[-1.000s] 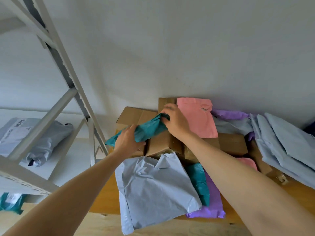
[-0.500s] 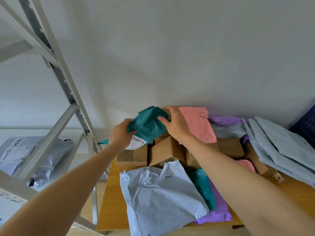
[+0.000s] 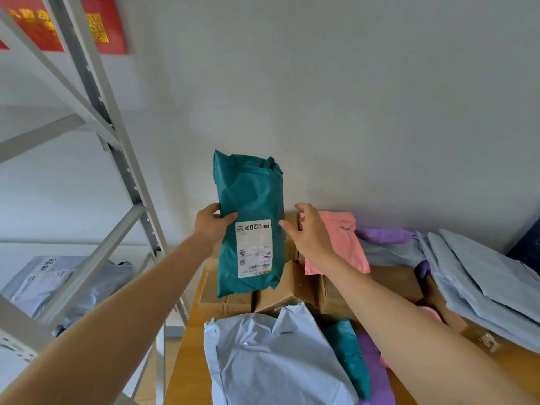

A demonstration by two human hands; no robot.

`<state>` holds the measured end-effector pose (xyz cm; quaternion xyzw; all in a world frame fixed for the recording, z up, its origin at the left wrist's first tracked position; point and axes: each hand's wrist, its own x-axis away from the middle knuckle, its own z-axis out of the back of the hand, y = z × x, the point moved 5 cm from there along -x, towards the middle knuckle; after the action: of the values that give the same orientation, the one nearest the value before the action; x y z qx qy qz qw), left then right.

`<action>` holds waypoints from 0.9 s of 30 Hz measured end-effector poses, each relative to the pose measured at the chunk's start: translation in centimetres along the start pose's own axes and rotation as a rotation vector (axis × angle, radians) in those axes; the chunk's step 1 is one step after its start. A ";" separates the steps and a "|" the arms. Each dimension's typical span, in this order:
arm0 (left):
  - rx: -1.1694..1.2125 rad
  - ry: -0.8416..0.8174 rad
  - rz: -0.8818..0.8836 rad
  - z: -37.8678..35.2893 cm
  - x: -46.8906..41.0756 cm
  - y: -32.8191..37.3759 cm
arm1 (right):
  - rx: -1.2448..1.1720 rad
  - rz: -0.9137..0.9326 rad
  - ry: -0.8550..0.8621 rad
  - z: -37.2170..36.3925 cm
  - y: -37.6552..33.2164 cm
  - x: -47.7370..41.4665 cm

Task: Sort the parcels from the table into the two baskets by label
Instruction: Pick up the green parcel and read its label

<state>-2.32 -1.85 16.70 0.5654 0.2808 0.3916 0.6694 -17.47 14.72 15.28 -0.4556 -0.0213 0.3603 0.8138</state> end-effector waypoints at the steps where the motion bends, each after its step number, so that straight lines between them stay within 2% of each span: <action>1: 0.077 0.035 0.036 -0.1 0.0 0.0 | -0.014 -0.010 0.002 -0.1 0.1 0.1; 5: 0.378 0.168 0.209 -0.6 -0.1 -0.4 | -0.092 -0.046 0.029 -0.4 1.0 1.2; 8: 0.559 0.245 0.301 -1.3 0.2 -0.6 | -0.010 -0.047 0.119 0.6 0.9 2.2; 11: 0.686 0.267 0.365 -2.3 0.5 -0.8 | -0.038 -0.071 0.173 0.9 0.6 2.9; 13: 0.766 0.241 0.390 -3.3 0.6 -0.8 | -0.157 -0.125 0.110 0.0 0.8 3.2; 17: 0.897 0.165 0.413 -5.3 1.2 -0.5 | -0.568 -0.326 -0.198 -2.9 0.2 3.5; 19: 0.941 0.134 0.406 -6.4 1.6 -0.2 | -0.739 -0.407 -0.232 -3.6 -0.6 3.0; 23: 0.986 0.082 0.385 -8.0 2.7 0.2 | -1.086 -0.460 0.022 -3.0 -1.9 1.7; 27: 0.987 0.017 0.386 -8.9 3.6 0.3 | -1.202 -0.484 0.231 -0.9 -2.8 1.6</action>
<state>-7.71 5.95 15.42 0.8514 0.3281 0.3336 0.2370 -14.39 14.12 16.39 -0.8488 -0.2331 0.0414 0.4727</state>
